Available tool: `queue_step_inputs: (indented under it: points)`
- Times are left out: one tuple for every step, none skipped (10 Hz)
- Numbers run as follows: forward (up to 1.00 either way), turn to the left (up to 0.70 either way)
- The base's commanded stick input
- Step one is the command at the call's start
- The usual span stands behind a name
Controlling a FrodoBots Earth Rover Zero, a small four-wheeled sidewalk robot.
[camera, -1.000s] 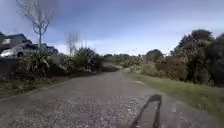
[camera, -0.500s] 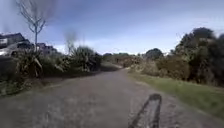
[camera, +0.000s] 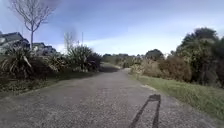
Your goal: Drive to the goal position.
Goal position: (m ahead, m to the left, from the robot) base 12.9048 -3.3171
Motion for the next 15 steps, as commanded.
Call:
queue_step_inputs:
  points:
    - [0.0,0.0]
    - [0.0,0.0]
    - [1.0,0.0]
    - [1.0,0.0]
    - [1.0,0.0]
    - [1.0,0.0]
    - [1.0,0.0]
    - [1.0,0.0]
    - [1.0,0.0]
    - [1.0,0.0]
    - [1.0,0.0]
    - [1.0,0.0]
    - [1.0,0.0]
    - [1.0,0.0]
    - [1.0,0.0]
